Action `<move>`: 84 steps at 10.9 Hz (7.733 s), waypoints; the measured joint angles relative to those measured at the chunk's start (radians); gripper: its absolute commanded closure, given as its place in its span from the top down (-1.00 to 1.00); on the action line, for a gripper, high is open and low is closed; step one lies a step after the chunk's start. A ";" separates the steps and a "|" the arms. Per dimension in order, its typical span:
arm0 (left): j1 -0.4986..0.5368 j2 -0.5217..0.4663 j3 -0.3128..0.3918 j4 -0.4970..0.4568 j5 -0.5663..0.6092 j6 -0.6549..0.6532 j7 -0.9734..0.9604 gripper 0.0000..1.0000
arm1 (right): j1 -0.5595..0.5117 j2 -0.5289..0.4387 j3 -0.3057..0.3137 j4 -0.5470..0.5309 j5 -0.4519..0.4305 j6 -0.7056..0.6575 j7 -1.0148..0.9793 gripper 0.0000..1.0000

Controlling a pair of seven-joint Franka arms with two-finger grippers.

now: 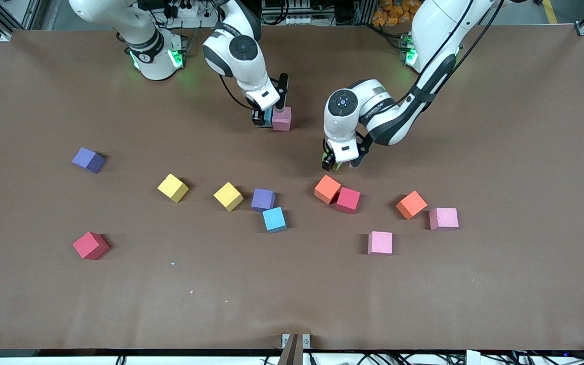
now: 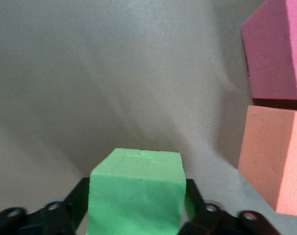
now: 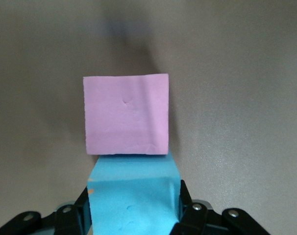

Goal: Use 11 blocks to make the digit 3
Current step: 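Place the cyan block beside the lavender block with the right gripper, then set the green block down with the left gripper while the right gripper withdraws, then reach and grasp the yellow block near the purple block with the right gripper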

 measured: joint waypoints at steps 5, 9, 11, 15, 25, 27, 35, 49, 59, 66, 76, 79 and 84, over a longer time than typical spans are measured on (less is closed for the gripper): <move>0.007 -0.001 0.000 0.003 0.000 0.001 -0.131 -0.74 | 0.004 0.024 0.001 0.000 0.000 0.030 0.003 0.42; 0.007 -0.029 -0.005 0.007 0.000 -0.002 -0.312 -0.74 | 0.005 0.032 0.001 0.004 0.000 0.040 0.010 0.57; 0.007 -0.049 -0.010 0.009 0.000 -0.003 -0.416 -0.74 | 0.005 0.032 0.001 0.008 0.000 0.040 0.012 0.59; 0.013 -0.054 -0.009 0.007 0.000 -0.073 -0.581 -0.74 | 0.005 0.031 0.000 0.015 0.000 0.036 0.013 0.80; -0.010 -0.050 -0.160 -0.078 0.000 -0.008 -0.657 -0.72 | -0.232 -0.190 -0.015 0.128 -0.002 -0.328 -0.173 1.00; -0.056 -0.040 -0.164 -0.086 0.000 0.032 -0.679 -0.71 | -0.363 -0.183 -0.020 0.189 -0.002 -0.346 -0.235 1.00; -0.083 0.013 -0.156 -0.056 -0.002 0.061 -0.719 -0.64 | -0.729 -0.061 -0.037 0.367 -0.014 -0.310 -0.239 1.00; -0.184 0.049 -0.095 0.008 -0.011 0.050 -0.747 -0.64 | -0.478 0.146 -0.033 0.314 0.000 -0.064 0.241 1.00; -0.201 0.049 -0.083 0.015 -0.017 0.044 -0.760 -0.64 | -0.420 0.237 -0.034 0.347 -0.027 0.040 0.247 1.00; -0.221 0.051 -0.074 0.022 -0.017 0.043 -0.760 -0.25 | -0.420 0.270 -0.046 0.396 -0.128 0.040 0.234 1.00; -0.236 0.082 -0.067 0.068 -0.017 -0.057 -0.760 1.00 | -0.411 0.307 -0.042 0.409 -0.138 0.043 0.233 0.86; -0.238 0.066 -0.070 0.092 -0.017 -0.095 -0.760 1.00 | -0.404 0.318 -0.042 0.410 -0.138 0.052 0.233 0.14; -0.242 0.016 -0.104 0.126 -0.017 -0.198 -0.756 1.00 | -0.409 0.317 -0.053 0.447 -0.137 0.044 0.236 -1.00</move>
